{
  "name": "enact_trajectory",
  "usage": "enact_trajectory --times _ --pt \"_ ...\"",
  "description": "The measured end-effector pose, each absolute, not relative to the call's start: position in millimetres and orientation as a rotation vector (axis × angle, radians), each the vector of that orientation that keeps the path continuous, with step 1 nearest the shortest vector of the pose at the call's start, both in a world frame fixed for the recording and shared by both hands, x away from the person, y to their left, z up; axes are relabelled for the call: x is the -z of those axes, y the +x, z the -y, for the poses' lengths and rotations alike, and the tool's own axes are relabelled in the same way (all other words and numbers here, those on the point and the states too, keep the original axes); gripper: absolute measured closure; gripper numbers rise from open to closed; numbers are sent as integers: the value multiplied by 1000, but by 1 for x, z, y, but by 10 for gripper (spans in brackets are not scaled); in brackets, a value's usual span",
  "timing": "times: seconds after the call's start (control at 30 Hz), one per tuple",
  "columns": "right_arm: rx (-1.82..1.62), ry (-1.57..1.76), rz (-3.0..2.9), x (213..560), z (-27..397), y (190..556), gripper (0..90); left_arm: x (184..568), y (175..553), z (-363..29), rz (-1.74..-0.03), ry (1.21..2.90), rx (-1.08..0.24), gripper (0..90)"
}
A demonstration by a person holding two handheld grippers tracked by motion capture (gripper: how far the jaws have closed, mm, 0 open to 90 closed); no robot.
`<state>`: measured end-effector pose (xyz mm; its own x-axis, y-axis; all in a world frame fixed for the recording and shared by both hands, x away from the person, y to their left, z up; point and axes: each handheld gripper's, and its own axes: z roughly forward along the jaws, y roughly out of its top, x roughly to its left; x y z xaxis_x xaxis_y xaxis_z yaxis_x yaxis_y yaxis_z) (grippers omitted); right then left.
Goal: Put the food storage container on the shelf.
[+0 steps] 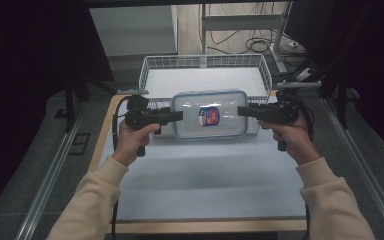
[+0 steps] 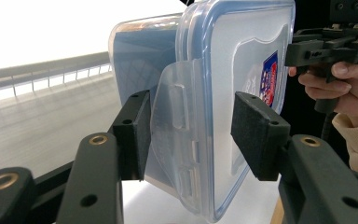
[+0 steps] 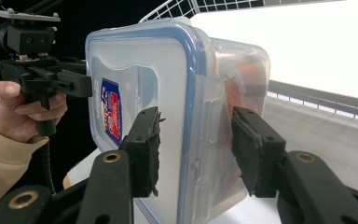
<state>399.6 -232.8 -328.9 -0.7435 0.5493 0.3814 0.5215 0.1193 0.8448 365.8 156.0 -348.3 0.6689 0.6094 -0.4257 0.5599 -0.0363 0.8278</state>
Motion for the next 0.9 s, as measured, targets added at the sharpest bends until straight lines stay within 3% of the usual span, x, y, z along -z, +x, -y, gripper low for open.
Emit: enact_trajectory --times 0.9 --pt "-1771 1152 -2309 297 226 462 531 305 433 -164 -937 1722 -71 490"
